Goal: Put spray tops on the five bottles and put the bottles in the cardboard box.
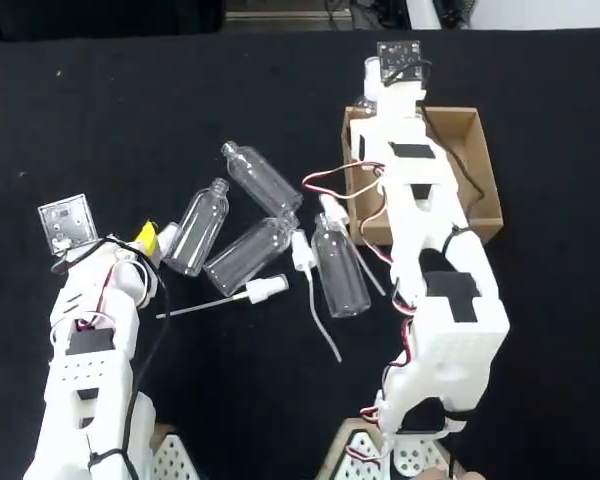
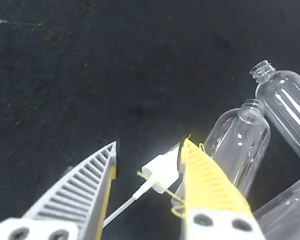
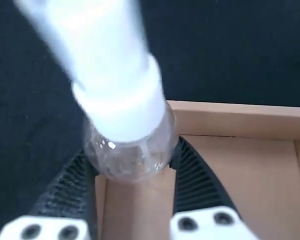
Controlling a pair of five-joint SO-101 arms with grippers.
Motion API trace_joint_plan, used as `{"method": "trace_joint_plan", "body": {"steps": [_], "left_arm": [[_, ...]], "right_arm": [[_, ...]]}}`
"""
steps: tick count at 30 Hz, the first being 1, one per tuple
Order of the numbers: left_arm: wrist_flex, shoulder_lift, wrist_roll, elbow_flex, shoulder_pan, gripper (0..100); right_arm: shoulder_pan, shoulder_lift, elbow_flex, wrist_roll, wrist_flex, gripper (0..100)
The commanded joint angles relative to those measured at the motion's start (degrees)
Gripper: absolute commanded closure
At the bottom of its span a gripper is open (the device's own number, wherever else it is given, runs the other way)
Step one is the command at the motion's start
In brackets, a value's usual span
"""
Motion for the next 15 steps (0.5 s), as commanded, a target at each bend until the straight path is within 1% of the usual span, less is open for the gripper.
{"method": "trace_joint_plan", "body": {"steps": [1, 15], "left_arm": [[-0.9, -0.4, 0.5, -0.6, -0.5, 80], [-1.1, -0.2, 0.5, -0.6, -0.5, 80]], "right_arm": [[-1.6, -0.2, -1.5, -0.3, -1.1, 98.6], [-1.6, -0.4, -1.7, 0.1, -0.8, 98.2]]}}
